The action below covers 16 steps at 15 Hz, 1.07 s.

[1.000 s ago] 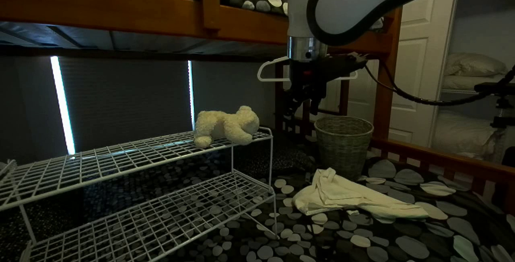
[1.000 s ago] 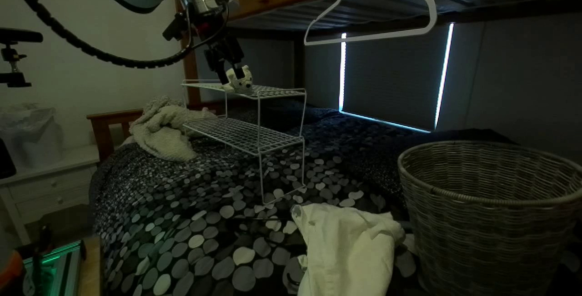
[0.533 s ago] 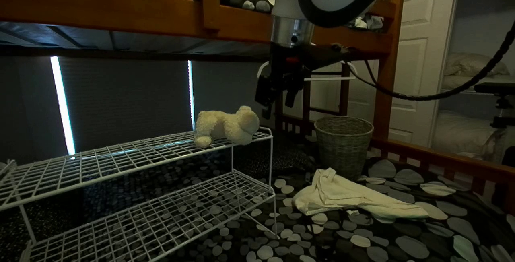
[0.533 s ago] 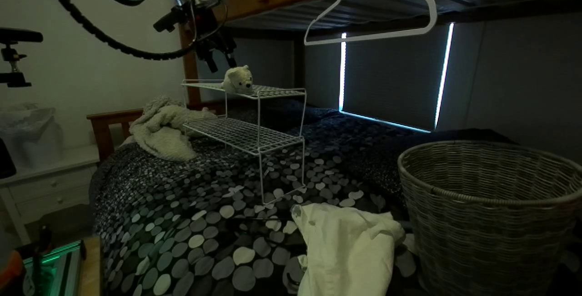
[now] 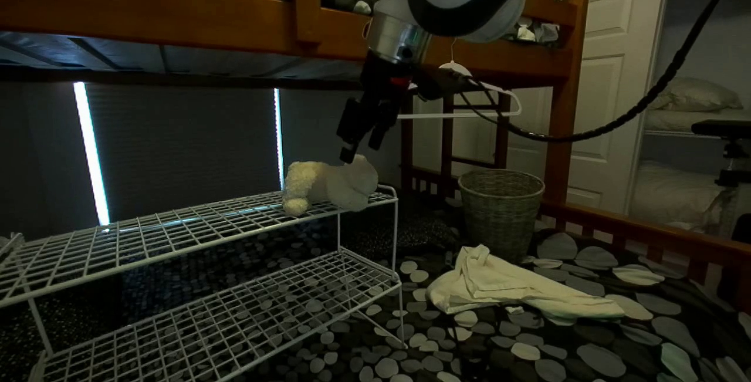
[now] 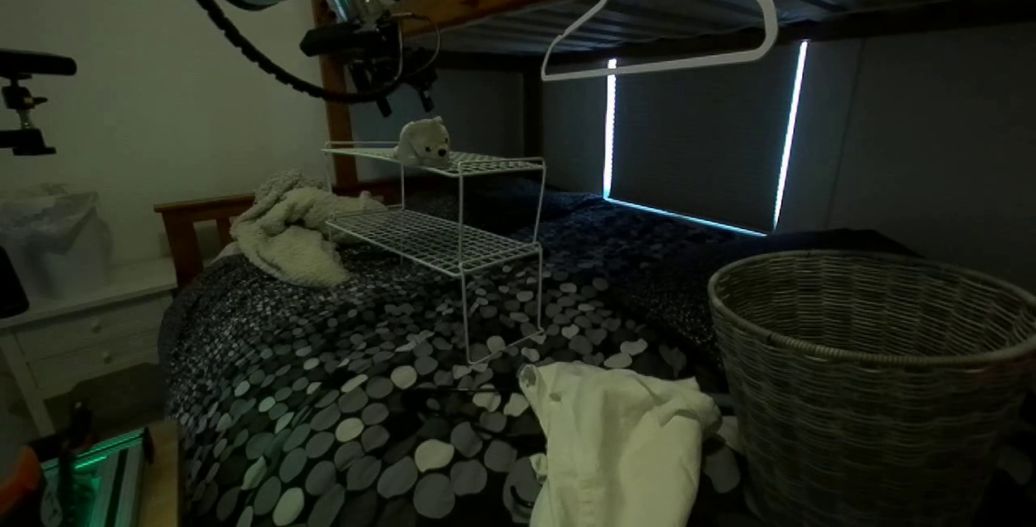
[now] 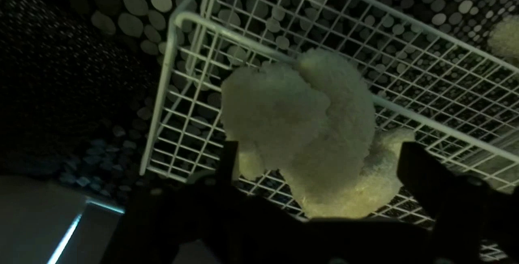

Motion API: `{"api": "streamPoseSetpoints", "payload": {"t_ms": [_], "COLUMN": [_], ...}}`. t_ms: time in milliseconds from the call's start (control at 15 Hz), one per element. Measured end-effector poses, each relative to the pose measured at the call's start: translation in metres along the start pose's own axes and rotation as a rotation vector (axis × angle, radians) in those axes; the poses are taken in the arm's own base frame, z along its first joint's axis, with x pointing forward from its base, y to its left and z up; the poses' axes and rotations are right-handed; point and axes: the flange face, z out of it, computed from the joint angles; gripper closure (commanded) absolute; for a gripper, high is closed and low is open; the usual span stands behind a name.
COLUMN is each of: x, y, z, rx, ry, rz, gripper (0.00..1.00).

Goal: Pick up the stuffed white toy from the top white shelf and put it on the bottom white shelf

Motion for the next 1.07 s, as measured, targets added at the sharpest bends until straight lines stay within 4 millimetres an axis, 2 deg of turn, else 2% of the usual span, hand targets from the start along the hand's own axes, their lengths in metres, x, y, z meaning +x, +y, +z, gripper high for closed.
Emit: {"api": "streamPoseSetpoints", "payload": {"t_ms": [133,467,533,600,933,1067], "x": [0.008,0.026,0.028,0.029,0.030,0.029], "y": [0.006,0.002,0.002,0.003,0.005,0.007], "z": [0.014,0.040,0.044,0.048,0.068,0.071], "rx": [0.070,0.161,0.167,0.173,0.208,0.209], "ry": [0.045,0.085,0.086,0.085,0.077,0.072], "rz": [-0.054,-0.201,-0.225,-0.245,-0.324,-0.330], "gripper": [0.00,0.00,0.10,0.26,0.67,0.81]}}
